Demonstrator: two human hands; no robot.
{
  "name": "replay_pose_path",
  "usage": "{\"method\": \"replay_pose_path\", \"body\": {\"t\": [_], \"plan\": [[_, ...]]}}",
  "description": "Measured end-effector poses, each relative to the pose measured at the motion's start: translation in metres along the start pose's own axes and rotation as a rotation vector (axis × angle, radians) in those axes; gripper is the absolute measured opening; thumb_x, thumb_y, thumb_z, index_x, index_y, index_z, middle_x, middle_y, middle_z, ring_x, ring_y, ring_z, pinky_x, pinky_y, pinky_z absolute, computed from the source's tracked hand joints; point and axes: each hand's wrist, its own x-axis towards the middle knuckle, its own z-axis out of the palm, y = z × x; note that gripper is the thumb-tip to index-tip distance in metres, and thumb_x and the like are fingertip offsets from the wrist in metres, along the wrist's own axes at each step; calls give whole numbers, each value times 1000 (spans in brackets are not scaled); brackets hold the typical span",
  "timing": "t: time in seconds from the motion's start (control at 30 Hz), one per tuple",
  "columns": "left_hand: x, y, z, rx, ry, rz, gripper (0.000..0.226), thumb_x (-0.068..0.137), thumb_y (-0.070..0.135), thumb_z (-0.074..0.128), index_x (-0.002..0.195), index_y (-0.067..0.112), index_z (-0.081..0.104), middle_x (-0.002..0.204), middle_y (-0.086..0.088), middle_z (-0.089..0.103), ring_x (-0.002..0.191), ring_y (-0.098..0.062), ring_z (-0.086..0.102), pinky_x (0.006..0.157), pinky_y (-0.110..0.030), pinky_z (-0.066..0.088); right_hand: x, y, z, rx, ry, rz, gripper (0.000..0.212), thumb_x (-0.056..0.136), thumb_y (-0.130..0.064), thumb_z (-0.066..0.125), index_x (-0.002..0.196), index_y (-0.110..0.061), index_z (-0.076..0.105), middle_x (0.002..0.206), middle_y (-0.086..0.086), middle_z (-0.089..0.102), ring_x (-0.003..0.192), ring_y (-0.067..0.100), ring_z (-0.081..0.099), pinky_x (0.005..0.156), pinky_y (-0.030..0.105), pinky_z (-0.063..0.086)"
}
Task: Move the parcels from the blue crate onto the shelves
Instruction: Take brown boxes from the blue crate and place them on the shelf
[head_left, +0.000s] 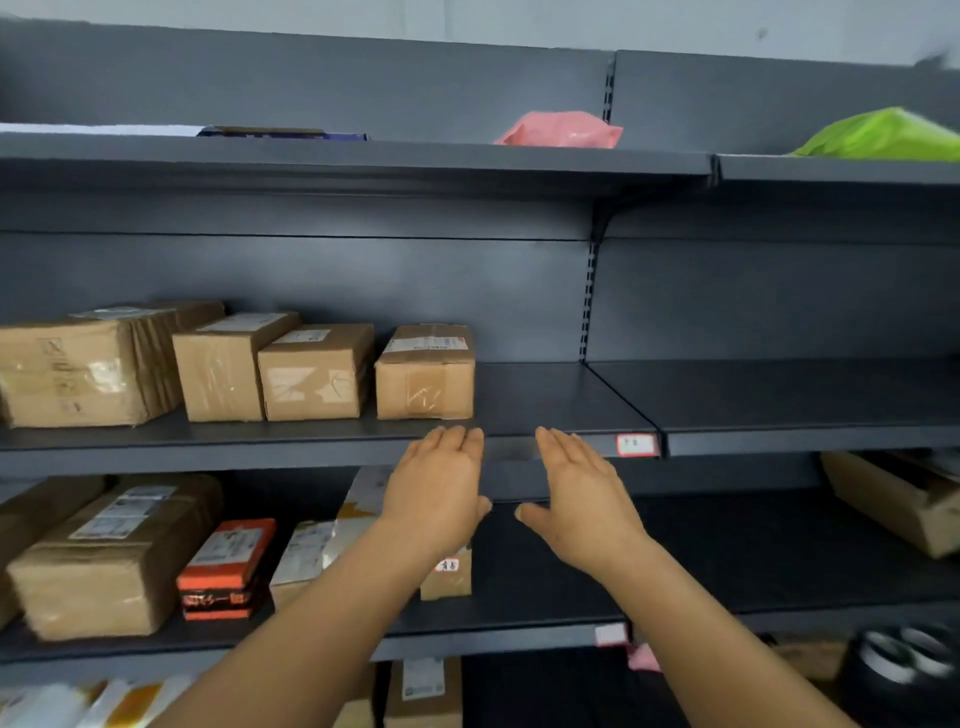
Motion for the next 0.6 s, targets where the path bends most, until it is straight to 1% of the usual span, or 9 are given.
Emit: {"method": "replay_pose_path", "body": {"t": [0.1,0.2,0.33,0.47,0.6], "plan": [[-27,22,7,-29,-37,39,74,94,38,55,152,15,15,155,-2,25,142,-21,21,115,-32,17,-40,12,-4,-20,-4,52,86,93,-43,57,154,-18,2,162,-1,8,149,18,3,120,32,4],[-51,40,13,-36,-70,113,76,95,39,53,153,13,12,157,-3,21,144,-21,17,116,-31,14,-78,21,-7,-30,-18,143,86,93,-42,56,155,-19,1,162,-3,4,149,16,0,121,33,3],[-83,61,20,-81,-102,222,76,96,38,52,154,14,9,158,-2,18,146,-21,14,117,-31,12,-133,26,-5,-58,-15,263,85,93,-42,56,155,-20,3,162,-3,5,149,16,0,120,33,4],[-125,76,25,-129,-149,328,76,96,37,53,154,15,10,159,-1,17,146,-21,14,117,-32,12,-190,23,0,-74,-14,387,85,92,-44,58,155,-19,7,162,-3,9,149,16,4,121,33,8],[-169,89,31,-165,-168,440,77,94,39,56,153,13,13,157,-2,23,144,-20,19,117,-33,15,-251,14,6,-113,-10,506,86,89,-46,60,155,-18,11,161,-2,13,148,17,9,120,34,12]]}}
